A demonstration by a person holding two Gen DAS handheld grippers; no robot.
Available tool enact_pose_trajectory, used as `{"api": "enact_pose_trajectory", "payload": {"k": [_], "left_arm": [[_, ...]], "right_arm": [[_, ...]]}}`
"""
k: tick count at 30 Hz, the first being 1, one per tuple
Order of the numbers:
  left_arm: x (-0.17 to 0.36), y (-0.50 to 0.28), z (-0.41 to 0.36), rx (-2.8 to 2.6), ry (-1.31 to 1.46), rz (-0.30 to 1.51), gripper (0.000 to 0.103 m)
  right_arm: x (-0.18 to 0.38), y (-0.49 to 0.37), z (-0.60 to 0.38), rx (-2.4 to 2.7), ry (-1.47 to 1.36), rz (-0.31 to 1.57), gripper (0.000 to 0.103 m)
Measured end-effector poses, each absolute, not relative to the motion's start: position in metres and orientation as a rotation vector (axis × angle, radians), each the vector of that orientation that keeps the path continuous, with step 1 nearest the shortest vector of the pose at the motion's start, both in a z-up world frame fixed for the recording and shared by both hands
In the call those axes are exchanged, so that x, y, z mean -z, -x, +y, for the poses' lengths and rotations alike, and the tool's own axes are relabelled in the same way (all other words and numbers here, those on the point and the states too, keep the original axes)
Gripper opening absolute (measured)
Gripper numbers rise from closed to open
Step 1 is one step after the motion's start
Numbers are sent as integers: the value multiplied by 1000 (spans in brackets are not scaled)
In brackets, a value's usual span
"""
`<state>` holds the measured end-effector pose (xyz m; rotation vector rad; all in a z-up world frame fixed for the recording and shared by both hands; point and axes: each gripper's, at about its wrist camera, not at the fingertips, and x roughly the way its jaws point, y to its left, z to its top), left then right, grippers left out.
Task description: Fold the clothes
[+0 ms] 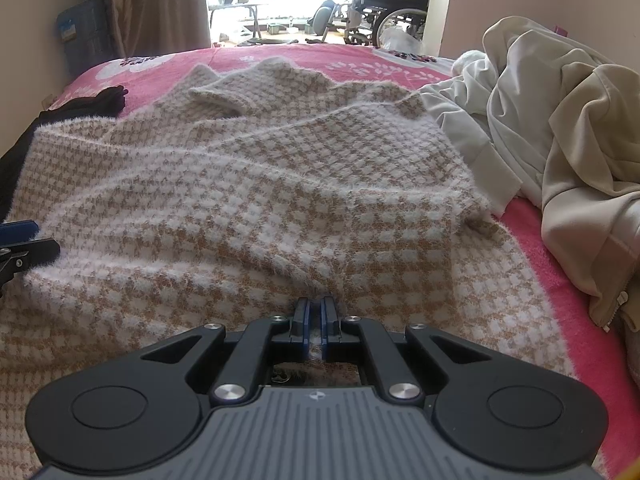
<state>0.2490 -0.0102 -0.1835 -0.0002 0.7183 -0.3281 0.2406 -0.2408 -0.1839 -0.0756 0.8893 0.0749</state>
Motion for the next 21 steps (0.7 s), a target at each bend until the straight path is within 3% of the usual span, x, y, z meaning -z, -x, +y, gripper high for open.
{"api": "enact_pose_trajectory", "payload": {"k": [21], "left_arm": [[184, -249, -10, 329, 0, 719, 51]], "right_arm": [[184, -241, -242, -79, 74, 886, 3]]}}
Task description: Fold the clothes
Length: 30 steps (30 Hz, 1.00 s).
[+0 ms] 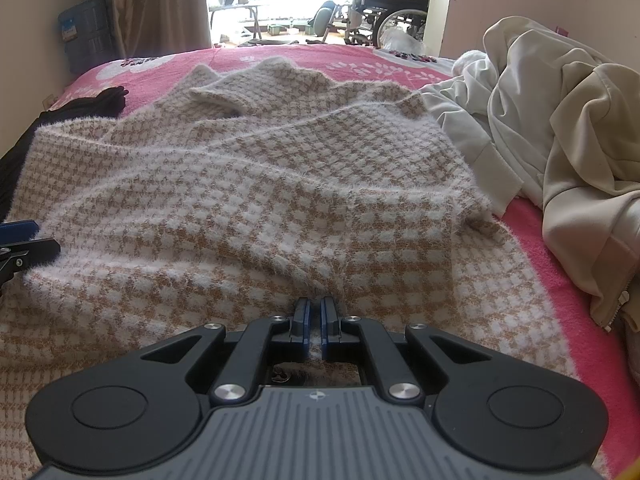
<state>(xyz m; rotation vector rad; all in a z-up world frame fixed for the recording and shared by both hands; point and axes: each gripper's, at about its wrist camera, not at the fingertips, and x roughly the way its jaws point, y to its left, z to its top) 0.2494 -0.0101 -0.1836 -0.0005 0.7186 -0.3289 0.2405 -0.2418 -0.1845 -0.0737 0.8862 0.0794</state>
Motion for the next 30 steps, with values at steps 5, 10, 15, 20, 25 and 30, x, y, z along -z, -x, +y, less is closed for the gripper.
{"api": "enact_pose_trajectory", "payload": {"k": [5, 10, 15, 20, 25, 30], "left_arm": [[184, -249, -10, 327, 3, 720, 51], [184, -249, -11, 325, 4, 720, 51], [184, -249, -11, 326, 3, 720, 51], [184, -249, -10, 326, 3, 720, 51], [184, -249, -10, 326, 3, 720, 51], [184, -249, -10, 325, 3, 720, 51]], "right_arm": [[185, -240, -242, -80, 73, 885, 3], [185, -240, -242, -79, 71, 882, 3], [185, -240, -242, -78, 70, 882, 3], [186, -240, -243, -78, 68, 880, 3], [186, -240, -243, -79, 68, 879, 3], [186, -240, -243, -79, 66, 876, 3]]}}
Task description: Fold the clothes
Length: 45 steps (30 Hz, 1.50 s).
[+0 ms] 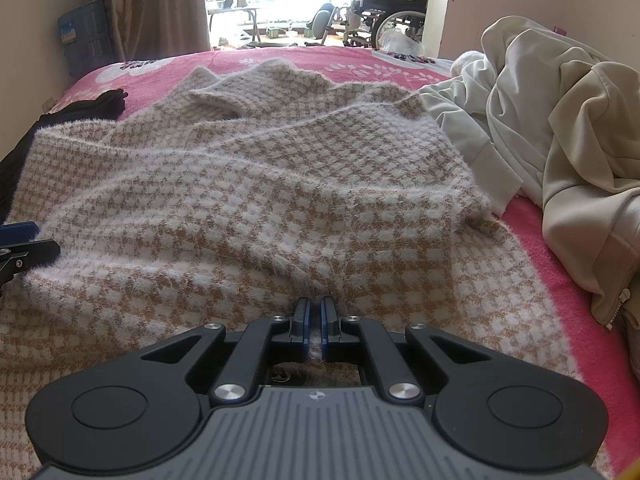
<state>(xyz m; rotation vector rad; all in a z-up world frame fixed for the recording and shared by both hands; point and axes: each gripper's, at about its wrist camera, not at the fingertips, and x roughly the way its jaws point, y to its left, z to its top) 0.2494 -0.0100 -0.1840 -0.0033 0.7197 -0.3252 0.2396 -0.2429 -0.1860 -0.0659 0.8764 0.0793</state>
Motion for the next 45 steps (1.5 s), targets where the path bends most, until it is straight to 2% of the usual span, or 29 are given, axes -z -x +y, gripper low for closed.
{"api": "enact_pose_trajectory", "payload": {"k": [15, 20, 22, 24, 27, 30, 34, 38, 39, 45], "left_arm": [[176, -249, 0, 289, 108, 684, 51], [166, -273, 1, 281, 197, 671, 51], [161, -289, 0, 275, 196, 653, 51], [163, -301, 1, 262, 191, 638, 51], [171, -314, 6, 241, 214, 631, 51], [185, -317, 8, 257, 210, 682, 51], [185, -313, 2, 273, 160, 667, 52], [189, -316, 8, 296, 184, 681, 52], [189, -317, 10, 300, 197, 685, 52], [191, -323, 18, 324, 260, 710, 52]], "right_arm": [[187, -238, -251, -111, 31, 871, 3], [174, -250, -249, -144, 84, 943, 4], [157, -257, -247, -167, 116, 967, 7], [131, -263, -246, -197, 114, 917, 22], [94, -291, -237, -249, 71, 850, 36], [80, -345, -211, -309, 27, 845, 41], [93, -434, -160, -318, -25, 900, 45], [121, -517, -124, -231, -93, 1036, 55], [128, -532, -119, -209, -108, 1063, 61], [156, -576, -94, -78, -99, 1221, 70]]}}
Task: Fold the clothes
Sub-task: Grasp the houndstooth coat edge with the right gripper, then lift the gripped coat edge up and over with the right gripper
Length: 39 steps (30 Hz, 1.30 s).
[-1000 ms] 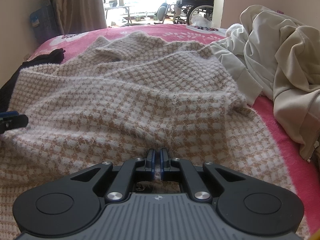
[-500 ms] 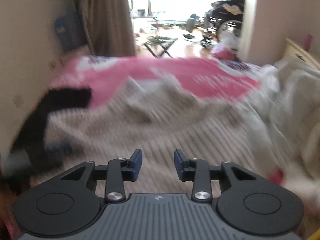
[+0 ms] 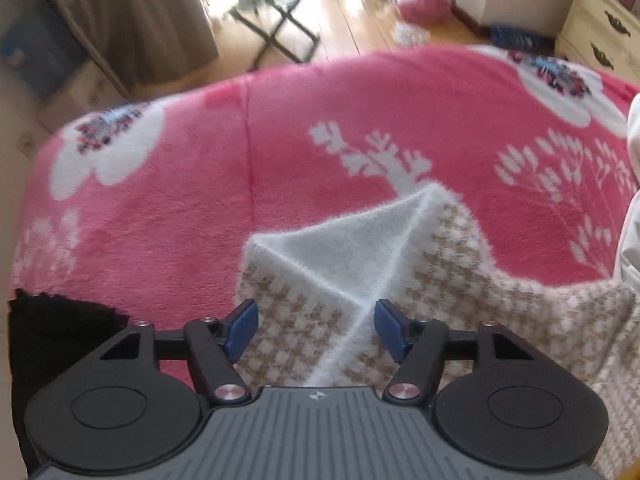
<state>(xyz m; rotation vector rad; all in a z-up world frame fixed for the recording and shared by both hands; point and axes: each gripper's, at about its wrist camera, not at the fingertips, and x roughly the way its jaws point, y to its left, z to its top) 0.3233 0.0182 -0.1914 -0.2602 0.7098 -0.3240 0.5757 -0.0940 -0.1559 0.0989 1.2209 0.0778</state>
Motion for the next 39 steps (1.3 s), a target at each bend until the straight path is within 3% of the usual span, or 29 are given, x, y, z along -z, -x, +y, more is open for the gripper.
{"api": "enact_pose_trajectory", "payload": {"k": [3, 14, 16, 19, 21, 23, 29, 39], "left_arm": [[191, -324, 19, 327, 273, 717, 52], [190, -322, 21, 331, 284, 732, 52], [191, -323, 20, 330, 281, 732, 52], [191, -324, 20, 331, 273, 730, 52], [190, -324, 19, 331, 271, 730, 52], [190, -324, 20, 331, 274, 731, 52], [190, -325, 26, 335, 299, 737, 51], [178, -327, 67, 335, 484, 687, 51]], "right_arm": [[159, -583, -85, -54, -80, 1260, 74], [182, -604, -46, 58, 27, 1366, 77], [182, -601, -46, 79, 30, 1353, 72], [178, -594, -53, 97, -1, 1328, 56], [173, -585, -65, 97, -61, 1303, 33], [166, -574, -79, 93, -153, 1271, 18], [135, -519, -128, 53, -410, 1102, 10], [100, -403, -207, -1, -652, 846, 10]]}}
